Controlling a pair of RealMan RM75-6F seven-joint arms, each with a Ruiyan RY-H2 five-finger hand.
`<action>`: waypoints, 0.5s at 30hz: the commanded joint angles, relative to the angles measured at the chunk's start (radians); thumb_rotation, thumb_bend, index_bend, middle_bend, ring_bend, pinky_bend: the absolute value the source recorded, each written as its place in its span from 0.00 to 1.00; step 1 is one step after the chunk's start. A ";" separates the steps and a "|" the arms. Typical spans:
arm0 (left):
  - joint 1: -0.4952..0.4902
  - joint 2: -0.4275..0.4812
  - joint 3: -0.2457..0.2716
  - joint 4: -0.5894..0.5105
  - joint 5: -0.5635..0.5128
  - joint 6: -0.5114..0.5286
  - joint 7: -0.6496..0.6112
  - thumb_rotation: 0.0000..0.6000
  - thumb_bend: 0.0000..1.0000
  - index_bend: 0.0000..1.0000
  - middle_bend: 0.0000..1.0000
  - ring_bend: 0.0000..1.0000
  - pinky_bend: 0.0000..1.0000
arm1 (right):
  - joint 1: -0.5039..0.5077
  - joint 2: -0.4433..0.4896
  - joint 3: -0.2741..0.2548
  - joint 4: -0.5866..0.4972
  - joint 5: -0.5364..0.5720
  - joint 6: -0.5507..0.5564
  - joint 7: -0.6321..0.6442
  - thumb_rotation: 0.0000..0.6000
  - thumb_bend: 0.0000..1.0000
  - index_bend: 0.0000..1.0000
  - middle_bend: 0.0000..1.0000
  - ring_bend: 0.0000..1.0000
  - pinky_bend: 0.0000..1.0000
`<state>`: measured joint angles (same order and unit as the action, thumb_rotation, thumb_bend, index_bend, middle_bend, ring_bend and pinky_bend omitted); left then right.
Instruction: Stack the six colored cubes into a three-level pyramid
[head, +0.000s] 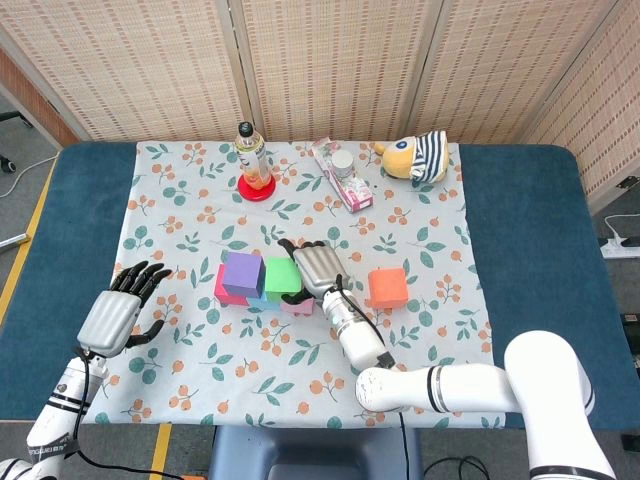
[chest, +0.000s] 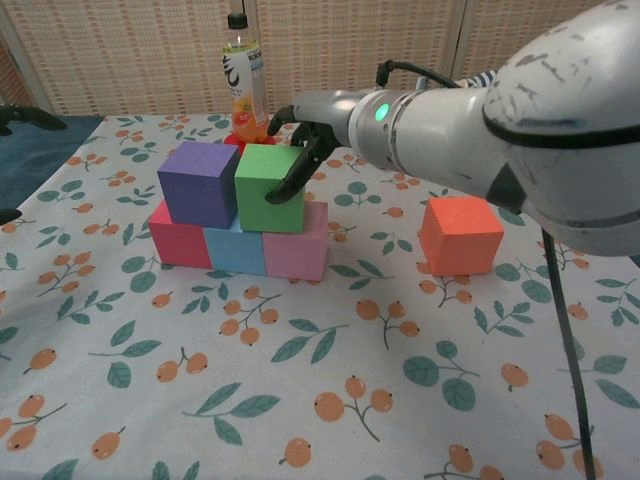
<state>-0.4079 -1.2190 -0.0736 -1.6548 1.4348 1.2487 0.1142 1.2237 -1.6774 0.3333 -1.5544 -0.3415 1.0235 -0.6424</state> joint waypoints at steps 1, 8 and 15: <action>0.000 0.000 0.000 0.000 0.000 0.000 0.000 1.00 0.34 0.13 0.08 0.03 0.12 | -0.001 0.002 0.000 -0.002 -0.002 -0.001 0.000 0.85 0.16 0.06 0.29 0.17 0.15; 0.003 0.000 -0.004 0.000 -0.003 0.005 0.006 1.00 0.34 0.13 0.07 0.03 0.12 | -0.018 0.039 -0.008 -0.037 -0.028 -0.021 0.008 0.85 0.00 0.07 0.22 0.11 0.11; 0.009 0.003 -0.004 -0.002 -0.002 0.008 0.002 1.00 0.34 0.13 0.07 0.03 0.12 | -0.028 0.072 -0.012 -0.052 -0.068 -0.051 0.028 0.85 0.00 0.12 0.21 0.09 0.08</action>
<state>-0.3991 -1.2161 -0.0774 -1.6564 1.4324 1.2562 0.1159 1.1969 -1.6113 0.3234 -1.6060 -0.4022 0.9786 -0.6154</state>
